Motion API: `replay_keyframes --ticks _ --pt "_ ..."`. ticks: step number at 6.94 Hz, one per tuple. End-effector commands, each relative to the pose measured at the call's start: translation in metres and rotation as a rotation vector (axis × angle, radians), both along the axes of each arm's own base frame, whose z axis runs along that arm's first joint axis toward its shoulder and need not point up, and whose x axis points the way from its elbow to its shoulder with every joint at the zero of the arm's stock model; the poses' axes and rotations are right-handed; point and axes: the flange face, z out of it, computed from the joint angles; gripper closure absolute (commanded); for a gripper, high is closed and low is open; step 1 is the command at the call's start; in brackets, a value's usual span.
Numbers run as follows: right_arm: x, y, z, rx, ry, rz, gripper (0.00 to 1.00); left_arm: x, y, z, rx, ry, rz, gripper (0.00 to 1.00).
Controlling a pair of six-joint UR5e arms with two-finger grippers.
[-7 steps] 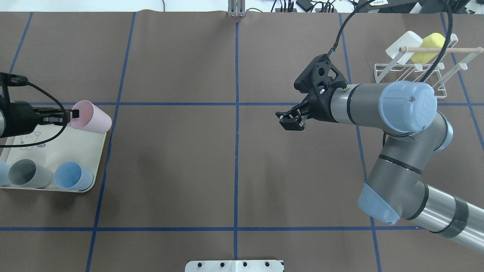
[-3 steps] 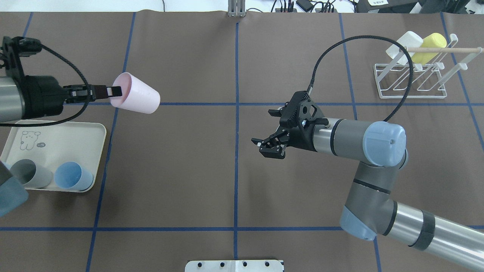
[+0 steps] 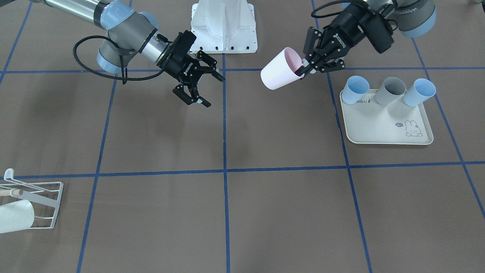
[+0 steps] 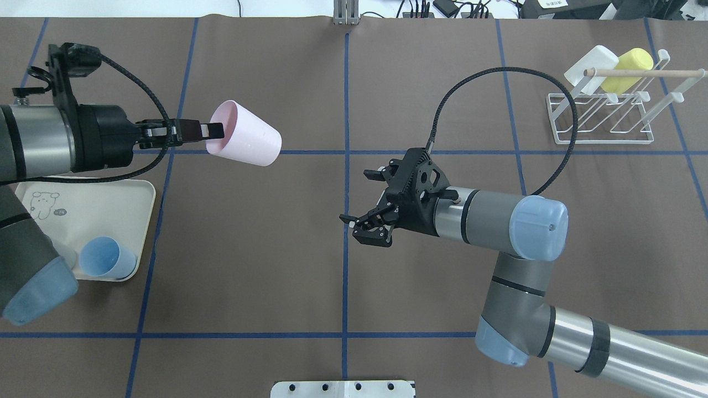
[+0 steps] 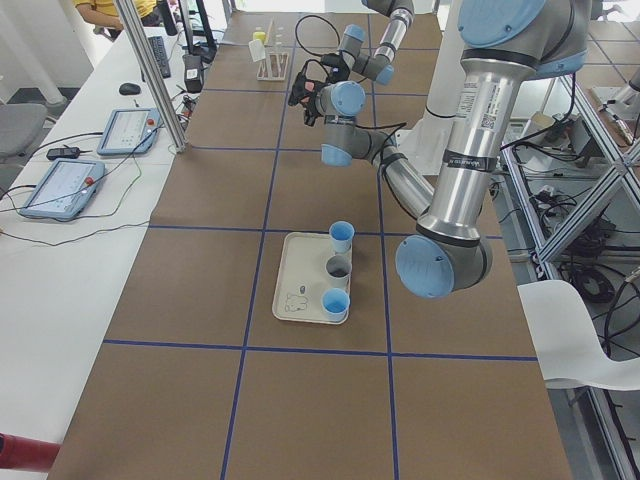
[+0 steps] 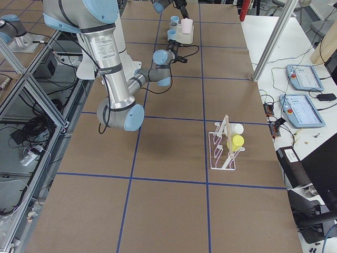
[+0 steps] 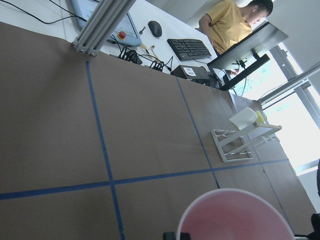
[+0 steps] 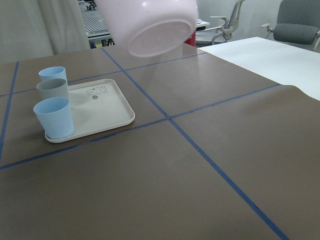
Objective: Transfer IKEA cup to right arm and place on rack
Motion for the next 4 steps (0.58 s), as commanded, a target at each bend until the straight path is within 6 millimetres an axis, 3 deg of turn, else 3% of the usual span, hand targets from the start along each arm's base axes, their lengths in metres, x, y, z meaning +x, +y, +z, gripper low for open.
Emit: replay_keyframes --ticks 1,4 --pt "0.000 0.007 -0.004 0.025 -0.032 -0.008 0.01 0.028 0.020 -0.004 0.009 0.003 0.066 1.00" --pt "0.000 0.015 -0.012 0.043 -0.080 -0.017 0.01 0.066 0.041 -0.003 -0.004 0.002 0.085 1.00"
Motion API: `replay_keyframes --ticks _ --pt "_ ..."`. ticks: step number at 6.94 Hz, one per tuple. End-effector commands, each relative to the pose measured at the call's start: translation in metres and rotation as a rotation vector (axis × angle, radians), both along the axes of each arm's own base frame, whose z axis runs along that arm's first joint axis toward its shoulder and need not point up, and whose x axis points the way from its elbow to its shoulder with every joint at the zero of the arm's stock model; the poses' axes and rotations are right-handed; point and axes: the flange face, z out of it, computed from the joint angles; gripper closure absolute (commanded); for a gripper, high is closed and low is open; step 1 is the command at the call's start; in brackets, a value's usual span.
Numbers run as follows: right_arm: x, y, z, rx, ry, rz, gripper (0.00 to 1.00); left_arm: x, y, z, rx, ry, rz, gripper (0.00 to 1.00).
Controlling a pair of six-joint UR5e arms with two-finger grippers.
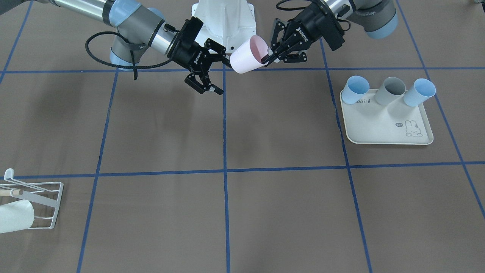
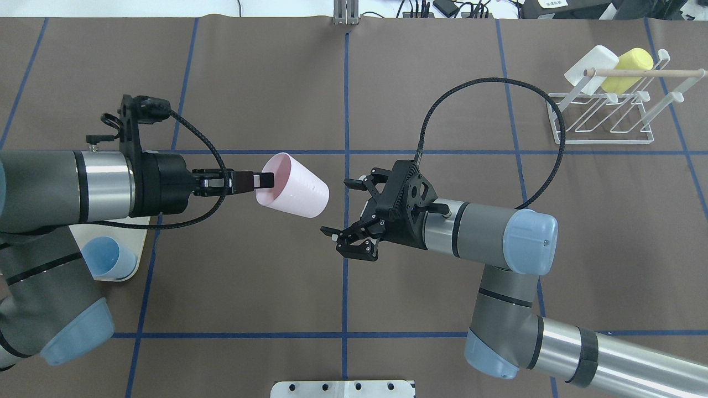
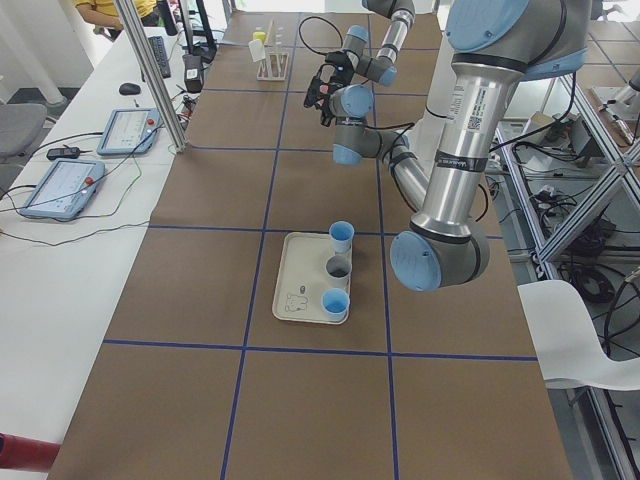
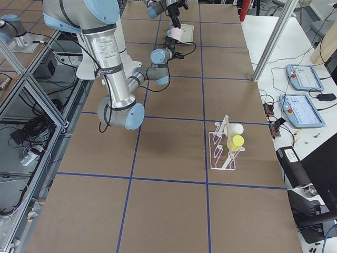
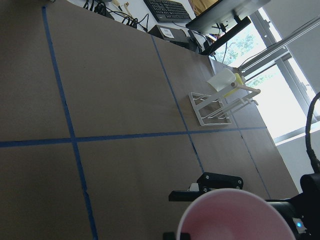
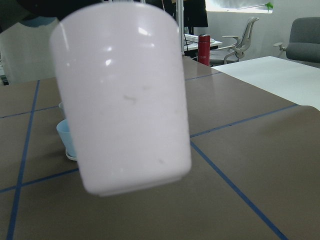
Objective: Transfer IKEA cup to right arm and place on rack
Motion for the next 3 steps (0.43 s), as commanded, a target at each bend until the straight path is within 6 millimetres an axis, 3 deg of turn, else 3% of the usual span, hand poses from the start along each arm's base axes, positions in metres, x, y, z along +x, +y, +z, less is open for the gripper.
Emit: replay_keyframes --ticks 1,3 --pt "0.0011 0.0026 -0.0045 0.004 -0.015 0.001 0.01 0.0181 0.0075 -0.0023 -0.004 0.000 0.011 1.00" --pt "0.0022 0.0067 -0.0075 0.012 -0.033 -0.003 0.01 0.0228 0.0048 -0.0017 -0.007 -0.003 0.012 1.00"
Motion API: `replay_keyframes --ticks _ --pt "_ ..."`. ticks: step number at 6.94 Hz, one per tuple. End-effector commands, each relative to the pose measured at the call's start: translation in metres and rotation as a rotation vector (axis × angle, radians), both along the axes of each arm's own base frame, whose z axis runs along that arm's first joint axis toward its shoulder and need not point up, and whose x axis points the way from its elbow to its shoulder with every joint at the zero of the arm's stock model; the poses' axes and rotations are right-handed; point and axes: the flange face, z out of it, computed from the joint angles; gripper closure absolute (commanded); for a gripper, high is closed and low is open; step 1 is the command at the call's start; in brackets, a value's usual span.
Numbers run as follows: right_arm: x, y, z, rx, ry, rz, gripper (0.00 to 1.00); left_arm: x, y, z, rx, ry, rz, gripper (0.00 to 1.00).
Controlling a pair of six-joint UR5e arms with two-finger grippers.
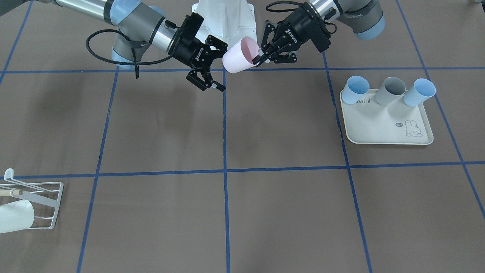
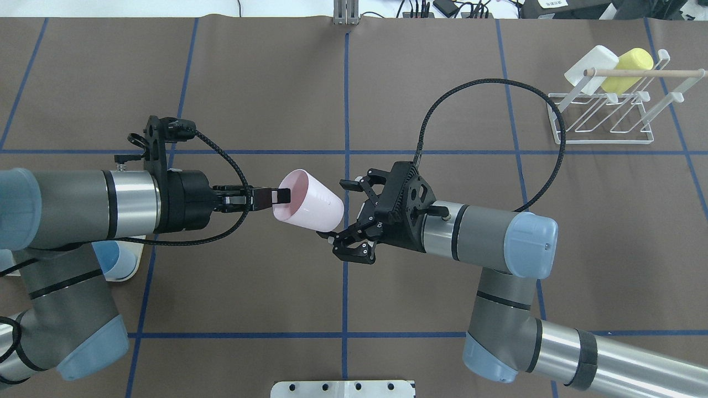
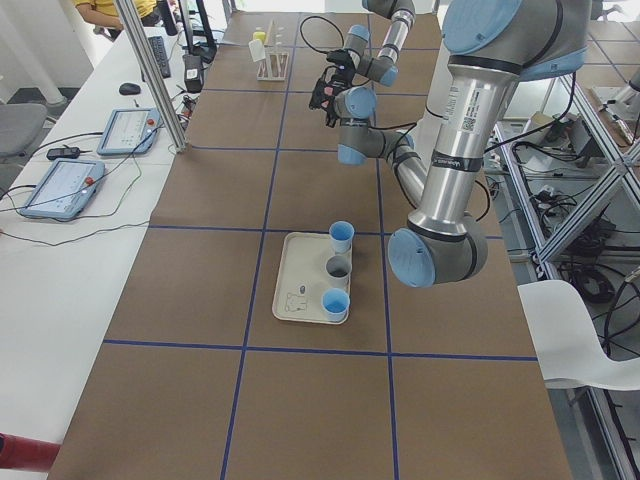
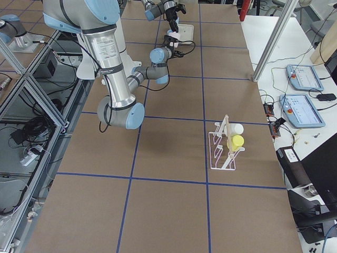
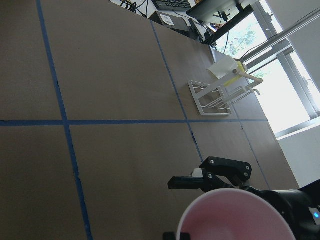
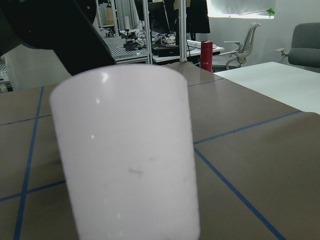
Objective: Transfer IKEA cup to right arm and place on rack
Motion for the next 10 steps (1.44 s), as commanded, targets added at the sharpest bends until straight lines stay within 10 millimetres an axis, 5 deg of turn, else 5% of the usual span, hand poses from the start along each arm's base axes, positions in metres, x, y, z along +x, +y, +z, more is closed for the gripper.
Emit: replay_keyframes --ticks 1,4,7,8,9,10 --pt "0.000 0.006 -0.001 0.011 -0.023 -0.008 0.01 0.012 -0.006 -0.001 -0.004 -0.005 0.001 1.00" --pt "0.000 0.009 -0.004 0.028 -0.029 -0.009 0.02 0.018 -0.008 0.002 -0.010 -0.014 0.004 1.00" --pt "0.001 0.010 -0.006 0.029 -0.032 -0.009 0.41 0.018 -0.009 0.003 -0.009 -0.016 0.002 1.00" --pt "0.002 0.010 -0.007 0.030 -0.035 -0.009 0.55 0.018 -0.008 0.002 -0.007 -0.014 0.007 0.75" --pt "0.002 0.010 -0.008 0.030 -0.036 -0.009 0.62 0.016 -0.007 -0.002 -0.001 0.000 0.009 0.01" --pt "0.004 0.010 -0.009 0.032 -0.039 -0.008 0.68 0.010 -0.008 -0.007 0.007 0.013 0.001 0.00"
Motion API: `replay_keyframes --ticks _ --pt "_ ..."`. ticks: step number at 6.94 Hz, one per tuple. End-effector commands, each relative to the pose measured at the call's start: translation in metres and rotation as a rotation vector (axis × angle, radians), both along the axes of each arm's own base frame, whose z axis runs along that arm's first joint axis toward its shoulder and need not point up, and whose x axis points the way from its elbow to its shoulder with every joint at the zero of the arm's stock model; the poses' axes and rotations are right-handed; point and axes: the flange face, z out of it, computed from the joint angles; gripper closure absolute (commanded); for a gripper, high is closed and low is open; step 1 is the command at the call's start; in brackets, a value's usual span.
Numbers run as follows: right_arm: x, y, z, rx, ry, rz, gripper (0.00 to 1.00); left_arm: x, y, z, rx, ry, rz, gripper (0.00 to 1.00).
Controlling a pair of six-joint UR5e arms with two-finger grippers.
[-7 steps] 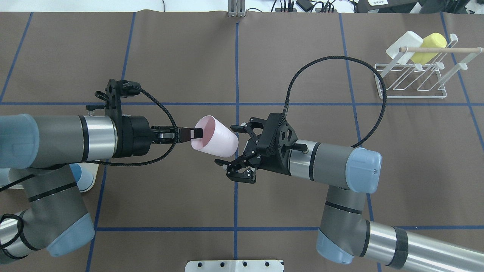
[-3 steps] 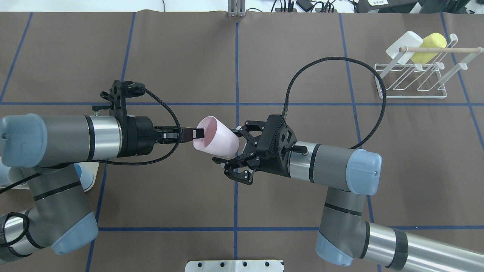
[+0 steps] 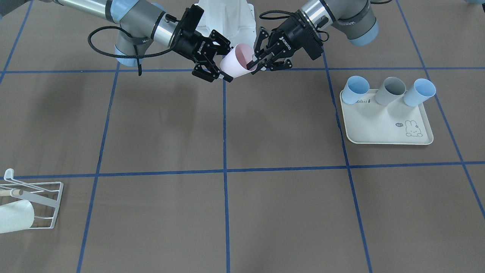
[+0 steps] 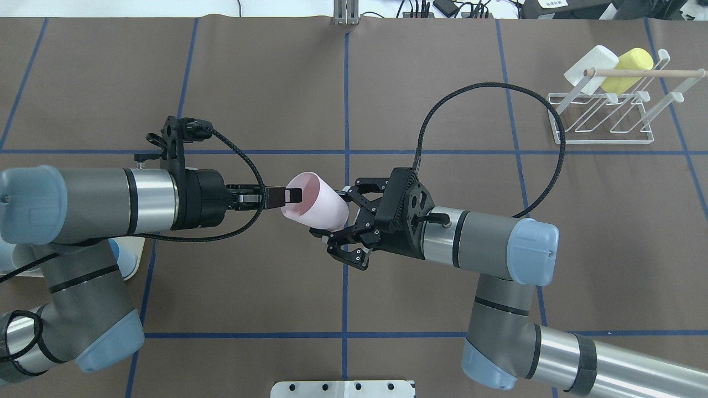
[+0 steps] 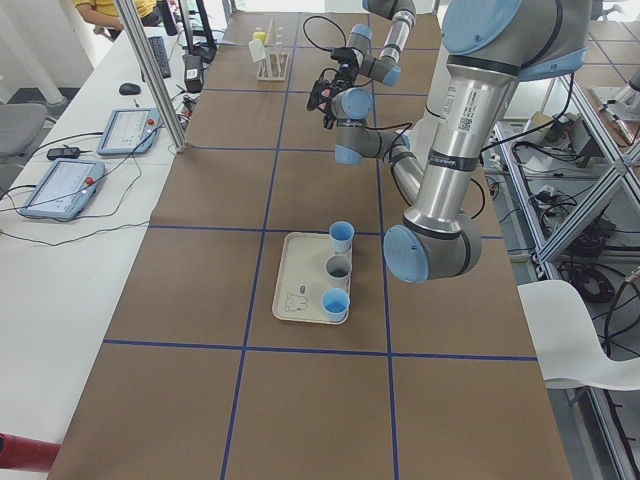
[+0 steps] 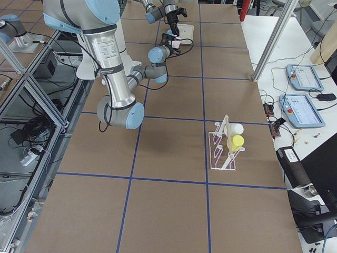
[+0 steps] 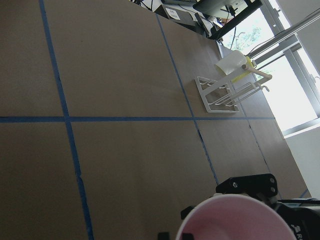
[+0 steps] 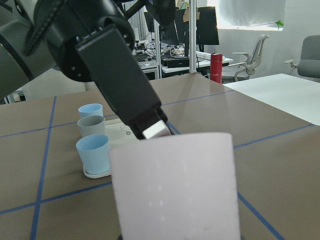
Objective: Transfer IKEA cup to right arm and place on rack
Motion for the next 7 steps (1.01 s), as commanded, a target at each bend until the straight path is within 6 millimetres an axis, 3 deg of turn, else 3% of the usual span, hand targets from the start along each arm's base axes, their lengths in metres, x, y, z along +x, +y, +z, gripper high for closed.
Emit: replay_keyframes --ticks 1,3,4,5,6,7 --pt "0.001 0.000 0.001 -0.001 0.001 0.001 0.75 -0.015 -0.011 -0.004 0.005 0.005 -0.028 0.00" --pt "0.004 -0.004 0.007 -0.016 0.014 0.009 0.96 -0.051 -0.050 0.012 0.020 -0.126 -0.044 0.00" --pt "0.012 -0.024 0.011 -0.030 0.054 0.043 1.00 -0.071 -0.071 0.020 0.011 -0.265 -0.066 0.00" --pt "0.022 -0.048 0.010 -0.068 0.142 0.087 1.00 -0.091 -0.068 0.047 0.084 -0.410 -0.066 0.00" --pt "0.043 -0.076 0.007 -0.114 0.249 0.143 1.00 -0.130 -0.071 0.080 0.129 -0.517 -0.095 0.00" --pt "0.060 -0.087 -0.003 -0.099 0.382 0.179 1.00 -0.168 -0.065 0.113 0.187 -0.608 -0.109 0.00"
